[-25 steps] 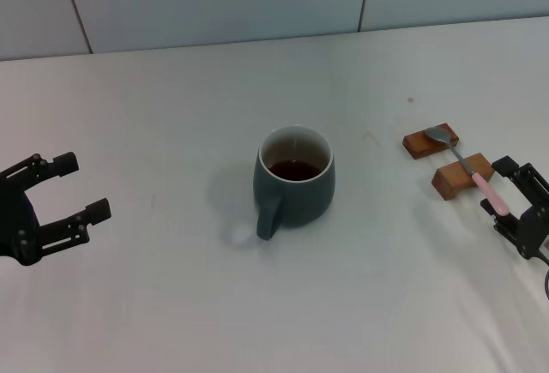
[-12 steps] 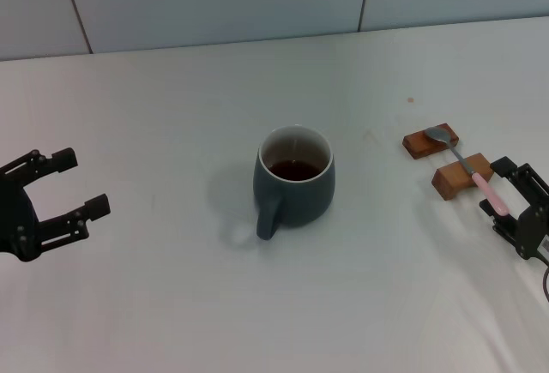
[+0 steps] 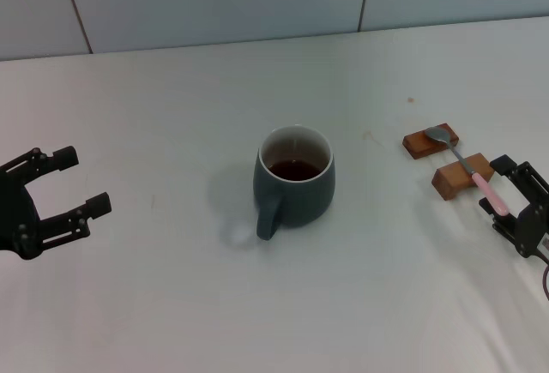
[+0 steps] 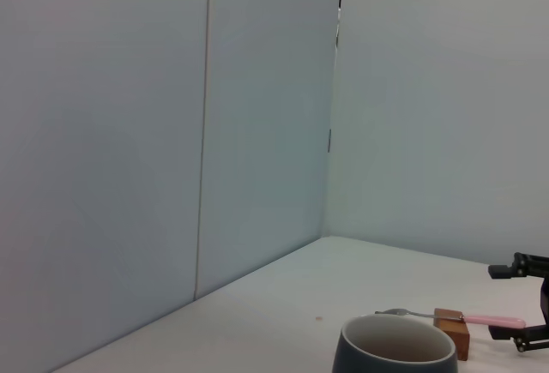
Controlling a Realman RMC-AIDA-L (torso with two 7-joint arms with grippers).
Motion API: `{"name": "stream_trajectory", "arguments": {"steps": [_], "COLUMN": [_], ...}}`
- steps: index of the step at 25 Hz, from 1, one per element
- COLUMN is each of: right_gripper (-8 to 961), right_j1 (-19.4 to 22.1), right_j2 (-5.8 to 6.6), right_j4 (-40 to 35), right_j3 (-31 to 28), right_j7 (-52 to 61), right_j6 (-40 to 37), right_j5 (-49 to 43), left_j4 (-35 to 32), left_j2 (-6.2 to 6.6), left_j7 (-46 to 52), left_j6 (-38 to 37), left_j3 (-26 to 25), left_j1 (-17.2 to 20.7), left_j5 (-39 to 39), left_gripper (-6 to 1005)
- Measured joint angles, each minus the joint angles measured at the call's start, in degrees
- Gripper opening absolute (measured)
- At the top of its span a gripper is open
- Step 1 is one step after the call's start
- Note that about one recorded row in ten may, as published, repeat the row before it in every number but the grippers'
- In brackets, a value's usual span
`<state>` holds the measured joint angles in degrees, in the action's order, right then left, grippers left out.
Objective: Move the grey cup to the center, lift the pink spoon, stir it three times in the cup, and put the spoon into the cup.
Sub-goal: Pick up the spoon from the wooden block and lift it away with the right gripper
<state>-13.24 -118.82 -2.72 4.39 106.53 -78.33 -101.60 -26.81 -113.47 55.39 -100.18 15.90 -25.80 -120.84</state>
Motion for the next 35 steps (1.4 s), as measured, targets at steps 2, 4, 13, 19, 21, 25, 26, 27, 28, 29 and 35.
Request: {"name": "stream_trajectory", "arguments": {"steps": [2,4,13,19,21,25,26,27,28,29,35], "right_gripper": [735,734,729,725,724,722,722,721,674,627,385], "right_j1": [-0.02,-0.02,-0.23,-0.21,-0.20,-0.13,-0.07,0.03,0.03,0.04,0.20], "right_j2": [0.00,0.00,-0.06,-0.09,-0.09,-0.16,-0.17,-0.18,-0.18,-0.18,-0.22], "right_j4": [0.00,0.00,0.12,0.28,0.28,0.16,0.16,0.16,0.16,0.18,0.18], "right_j3": [0.00,0.00,0.00,0.00,0.00,0.00,-0.01,-0.06,-0.06,-0.07,-0.27], "right_j7": [0.01,0.02,0.10,0.08,0.10,0.63,0.67,0.70,0.70,0.71,0.76], "right_j6": [0.02,0.02,0.54,0.73,0.73,0.73,0.73,0.73,0.73,0.73,0.73], "right_j5": [0.00,0.00,0.00,0.00,0.00,0.00,0.00,0.00,0.00,0.00,0.09], "left_j4": [0.00,0.00,0.00,-0.33,-0.43,-0.44,-0.44,-0.44,-0.44,-0.44,-0.53], "left_j2": [0.00,0.00,0.00,-0.02,-0.07,-0.09,-0.09,-0.09,-0.09,-0.09,-0.09], "left_j7": [-0.14,-0.18,-0.28,-0.29,-0.29,-0.29,-0.29,-0.29,-0.29,-0.29,-0.34], "left_j6": [0.20,0.21,0.33,0.33,0.34,0.34,0.33,0.33,0.33,0.34,0.20], "left_j3": [0.00,0.00,0.01,0.00,0.00,0.00,0.01,0.00,0.00,0.00,0.00], "left_j1": [-0.01,0.00,-0.04,0.08,0.09,0.12,0.15,0.20,0.20,0.22,0.39], "left_j5": [-0.01,-0.01,0.28,0.72,0.75,0.78,0.79,0.82,0.82,0.86,1.47], "left_gripper": [829,829,829,829,829,829,829,829,829,829,829]}}
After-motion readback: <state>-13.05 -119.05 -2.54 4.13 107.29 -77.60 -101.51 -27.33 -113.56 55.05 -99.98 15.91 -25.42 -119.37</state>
